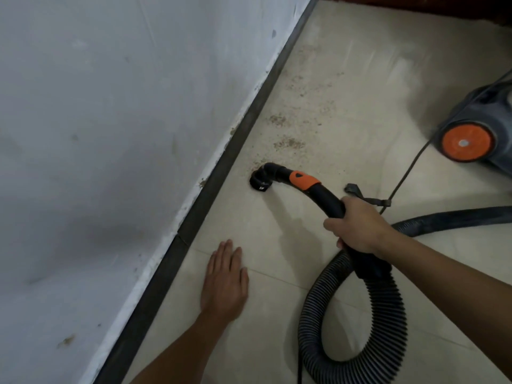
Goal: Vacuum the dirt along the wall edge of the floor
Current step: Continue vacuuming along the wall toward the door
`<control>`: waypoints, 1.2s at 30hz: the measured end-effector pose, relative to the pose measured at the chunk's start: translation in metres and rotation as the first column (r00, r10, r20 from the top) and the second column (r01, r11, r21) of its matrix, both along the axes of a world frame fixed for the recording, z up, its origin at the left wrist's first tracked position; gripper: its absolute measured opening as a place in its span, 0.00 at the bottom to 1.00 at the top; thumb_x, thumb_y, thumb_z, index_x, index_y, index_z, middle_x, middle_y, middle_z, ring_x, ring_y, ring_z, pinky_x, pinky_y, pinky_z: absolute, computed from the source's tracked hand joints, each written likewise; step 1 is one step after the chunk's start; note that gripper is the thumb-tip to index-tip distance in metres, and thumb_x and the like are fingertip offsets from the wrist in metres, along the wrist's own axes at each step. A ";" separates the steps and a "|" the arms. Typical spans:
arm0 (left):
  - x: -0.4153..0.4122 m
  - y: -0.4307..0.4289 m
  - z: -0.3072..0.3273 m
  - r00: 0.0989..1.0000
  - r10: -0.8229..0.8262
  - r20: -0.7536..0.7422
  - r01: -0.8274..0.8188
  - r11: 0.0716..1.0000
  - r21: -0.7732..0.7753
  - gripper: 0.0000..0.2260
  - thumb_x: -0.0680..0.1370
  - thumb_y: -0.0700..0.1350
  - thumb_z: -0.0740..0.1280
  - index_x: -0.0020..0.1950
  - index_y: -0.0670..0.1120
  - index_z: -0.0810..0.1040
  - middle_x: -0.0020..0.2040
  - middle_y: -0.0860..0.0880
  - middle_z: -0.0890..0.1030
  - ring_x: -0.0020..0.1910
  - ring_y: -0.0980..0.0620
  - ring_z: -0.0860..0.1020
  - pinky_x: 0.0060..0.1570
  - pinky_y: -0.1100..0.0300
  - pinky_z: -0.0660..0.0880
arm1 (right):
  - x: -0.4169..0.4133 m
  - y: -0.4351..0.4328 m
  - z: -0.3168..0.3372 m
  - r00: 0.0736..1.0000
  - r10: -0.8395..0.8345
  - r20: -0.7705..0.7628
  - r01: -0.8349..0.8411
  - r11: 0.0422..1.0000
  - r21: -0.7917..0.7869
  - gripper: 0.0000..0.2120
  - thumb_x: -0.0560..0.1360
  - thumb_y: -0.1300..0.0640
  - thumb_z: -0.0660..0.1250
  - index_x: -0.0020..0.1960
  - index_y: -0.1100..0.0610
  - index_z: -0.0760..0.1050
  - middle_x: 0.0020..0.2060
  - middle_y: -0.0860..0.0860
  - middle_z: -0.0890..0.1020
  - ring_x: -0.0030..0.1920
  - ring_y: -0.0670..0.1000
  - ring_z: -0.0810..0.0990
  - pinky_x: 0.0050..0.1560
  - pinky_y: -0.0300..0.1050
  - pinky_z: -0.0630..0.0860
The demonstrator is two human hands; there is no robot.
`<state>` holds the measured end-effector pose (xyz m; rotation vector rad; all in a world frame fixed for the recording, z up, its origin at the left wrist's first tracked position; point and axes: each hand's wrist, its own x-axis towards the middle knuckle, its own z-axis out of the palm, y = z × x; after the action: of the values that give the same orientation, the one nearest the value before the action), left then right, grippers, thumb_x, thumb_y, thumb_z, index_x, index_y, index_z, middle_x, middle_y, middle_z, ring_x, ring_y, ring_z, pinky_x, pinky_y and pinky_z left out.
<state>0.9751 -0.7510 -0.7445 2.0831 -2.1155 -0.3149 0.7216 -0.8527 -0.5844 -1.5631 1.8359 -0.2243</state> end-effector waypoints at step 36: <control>-0.060 -0.104 0.152 -0.114 0.768 -0.630 -0.049 0.629 0.776 0.06 0.80 0.41 0.62 0.46 0.39 0.69 0.37 0.41 0.72 0.31 0.46 0.71 0.20 0.58 0.76 | -0.060 0.103 -0.014 0.850 0.318 -0.421 -0.354 0.935 -0.007 0.15 0.80 0.55 0.60 0.67 0.51 0.72 0.63 0.51 0.76 0.64 0.55 0.72 0.57 0.49 0.73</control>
<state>0.9148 -0.8554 -0.5929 1.5717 -0.2985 -1.7790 0.6621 -0.7493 -0.5987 -2.0867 1.8296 0.2149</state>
